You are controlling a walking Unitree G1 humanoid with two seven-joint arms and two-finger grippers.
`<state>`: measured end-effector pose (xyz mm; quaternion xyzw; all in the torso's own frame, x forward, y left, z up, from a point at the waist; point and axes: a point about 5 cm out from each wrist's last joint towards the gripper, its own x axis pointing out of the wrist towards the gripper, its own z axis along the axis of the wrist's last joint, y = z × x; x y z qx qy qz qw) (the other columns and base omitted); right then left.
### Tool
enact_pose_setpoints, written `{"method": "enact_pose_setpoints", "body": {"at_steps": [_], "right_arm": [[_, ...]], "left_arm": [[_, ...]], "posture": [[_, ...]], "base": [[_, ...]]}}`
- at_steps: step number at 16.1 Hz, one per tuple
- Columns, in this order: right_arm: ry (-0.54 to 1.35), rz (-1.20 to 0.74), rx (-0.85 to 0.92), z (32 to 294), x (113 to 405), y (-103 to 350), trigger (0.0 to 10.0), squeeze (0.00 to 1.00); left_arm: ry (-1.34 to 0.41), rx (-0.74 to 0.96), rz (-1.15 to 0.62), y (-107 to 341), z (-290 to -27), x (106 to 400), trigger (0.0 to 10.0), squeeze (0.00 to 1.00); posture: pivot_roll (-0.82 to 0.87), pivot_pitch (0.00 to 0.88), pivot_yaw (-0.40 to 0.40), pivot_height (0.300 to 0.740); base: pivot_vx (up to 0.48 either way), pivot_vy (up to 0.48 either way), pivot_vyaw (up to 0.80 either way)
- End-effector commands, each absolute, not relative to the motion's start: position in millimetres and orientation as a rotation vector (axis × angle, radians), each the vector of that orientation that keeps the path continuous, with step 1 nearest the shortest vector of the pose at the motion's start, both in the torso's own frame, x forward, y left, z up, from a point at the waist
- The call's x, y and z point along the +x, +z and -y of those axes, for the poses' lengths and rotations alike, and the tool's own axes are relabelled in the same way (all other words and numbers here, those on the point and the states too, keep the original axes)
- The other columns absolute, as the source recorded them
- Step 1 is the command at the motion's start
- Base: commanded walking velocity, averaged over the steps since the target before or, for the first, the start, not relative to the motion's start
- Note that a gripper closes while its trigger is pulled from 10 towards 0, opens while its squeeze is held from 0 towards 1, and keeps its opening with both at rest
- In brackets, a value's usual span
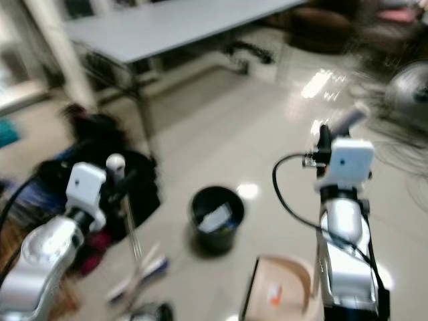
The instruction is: Sweep floor
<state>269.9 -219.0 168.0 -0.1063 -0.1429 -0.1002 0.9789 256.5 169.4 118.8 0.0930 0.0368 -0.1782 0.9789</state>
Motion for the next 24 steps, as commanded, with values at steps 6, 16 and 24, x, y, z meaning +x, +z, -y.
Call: {"method": "enact_pose_setpoints", "body": {"at_steps": [6, 16, 24], "right_arm": [[-0.083, 0.242, -0.099, 197.5, 269.4, 146.2, 10.0, 0.0], [0.104, 0.131, 0.172, 164.7, 265.6, 126.1, 10.0, 0.0], [0.172, 0.09, 0.201, 155.2, 270.7, 122.8, 10.0, 0.0]], "left_arm": [[-0.365, 0.205, -0.048, 127.8, -169.0, 259.1, 10.0, 0.0], [-0.295, 0.198, -0.089, 119.9, -178.8, 258.2, 10.0, 0.0], [-0.264, 0.211, -0.101, 118.0, -185.2, 253.3, 10.0, 0.0]], "posture": [[0.03, 0.005, 0.055, 0.74], [0.05, 0.007, 0.036, 0.74], [0.08, 0.018, 0.011, 0.74]], "base": [[-0.287, 0.0, 0.0], [-0.025, -0.077, 0.23], [0.0, -0.467, 0.8]]}}
